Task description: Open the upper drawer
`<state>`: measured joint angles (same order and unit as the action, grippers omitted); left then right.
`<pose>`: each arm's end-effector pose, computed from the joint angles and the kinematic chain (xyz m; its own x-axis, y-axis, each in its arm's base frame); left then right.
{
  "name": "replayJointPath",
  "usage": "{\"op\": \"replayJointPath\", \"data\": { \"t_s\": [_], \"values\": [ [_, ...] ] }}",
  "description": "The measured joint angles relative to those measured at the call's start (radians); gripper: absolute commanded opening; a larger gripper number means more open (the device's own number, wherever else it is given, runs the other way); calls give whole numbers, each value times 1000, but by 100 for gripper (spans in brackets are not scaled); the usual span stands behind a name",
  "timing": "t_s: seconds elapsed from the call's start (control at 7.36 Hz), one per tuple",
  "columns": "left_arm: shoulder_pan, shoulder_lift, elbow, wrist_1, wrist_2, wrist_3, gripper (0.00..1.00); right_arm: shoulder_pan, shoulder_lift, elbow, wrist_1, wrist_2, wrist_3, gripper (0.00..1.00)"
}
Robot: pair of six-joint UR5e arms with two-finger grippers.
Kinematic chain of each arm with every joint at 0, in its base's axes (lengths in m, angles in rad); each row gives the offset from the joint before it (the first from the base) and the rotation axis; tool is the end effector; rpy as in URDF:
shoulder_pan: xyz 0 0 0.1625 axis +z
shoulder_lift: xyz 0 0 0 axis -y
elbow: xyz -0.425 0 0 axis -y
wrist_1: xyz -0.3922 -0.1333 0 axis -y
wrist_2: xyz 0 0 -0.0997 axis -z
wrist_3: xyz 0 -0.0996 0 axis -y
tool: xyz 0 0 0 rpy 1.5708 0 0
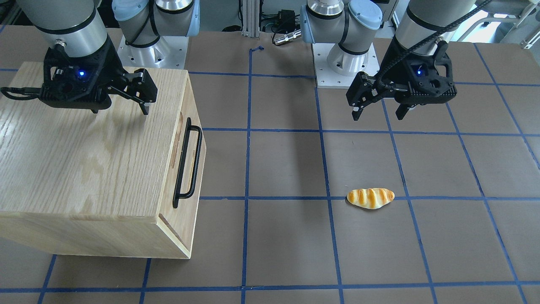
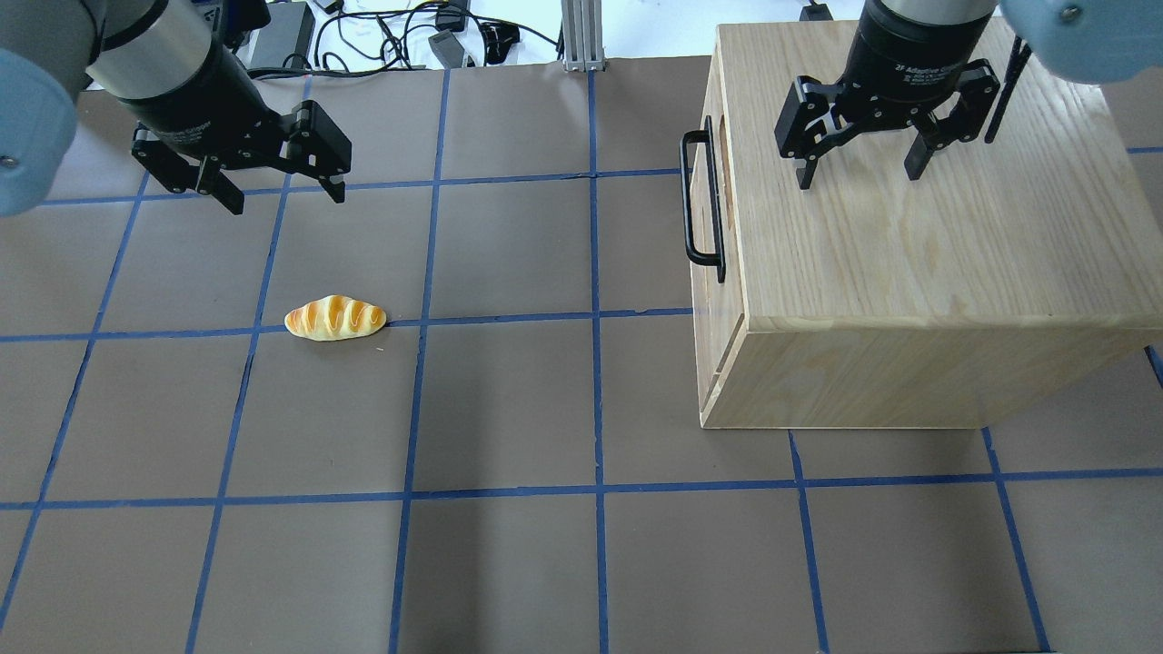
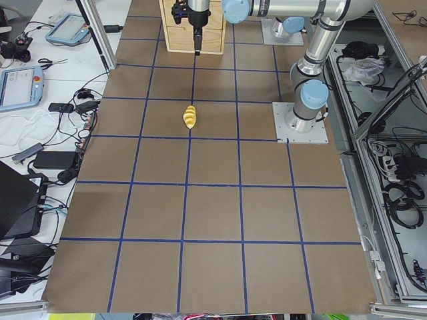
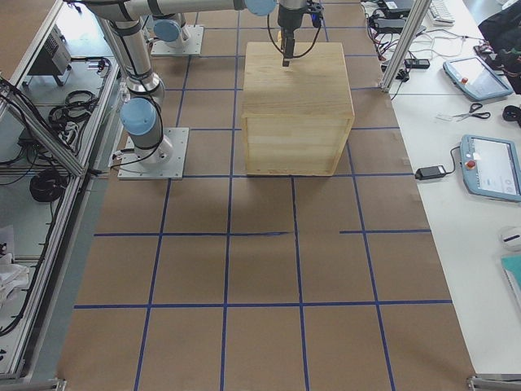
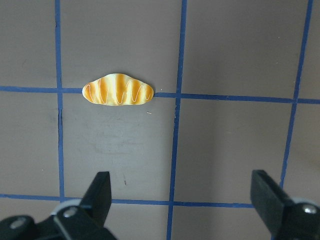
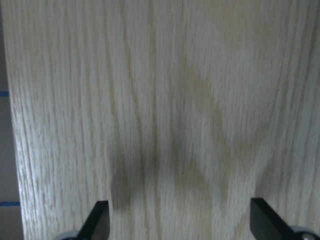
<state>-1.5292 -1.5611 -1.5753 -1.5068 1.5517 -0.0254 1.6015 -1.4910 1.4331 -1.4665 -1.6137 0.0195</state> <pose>-0.1145 -0.4996 0.4971 -0.9976 -0.0656 0.0208 -0.0668 0.9954 -0.0686 0.1449 -0.5162 0.5048 -0.9990 -0.0132 0.0437 -0.0112 0.9989 0.0455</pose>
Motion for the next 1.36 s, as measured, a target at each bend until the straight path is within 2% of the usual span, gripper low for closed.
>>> {"op": "replayJointPath", "data": {
  "t_s": [1.36],
  "values": [
    [35, -6, -1, 1, -2, 1, 100, 0, 0, 0, 0, 0, -1, 100]
  ]
}}
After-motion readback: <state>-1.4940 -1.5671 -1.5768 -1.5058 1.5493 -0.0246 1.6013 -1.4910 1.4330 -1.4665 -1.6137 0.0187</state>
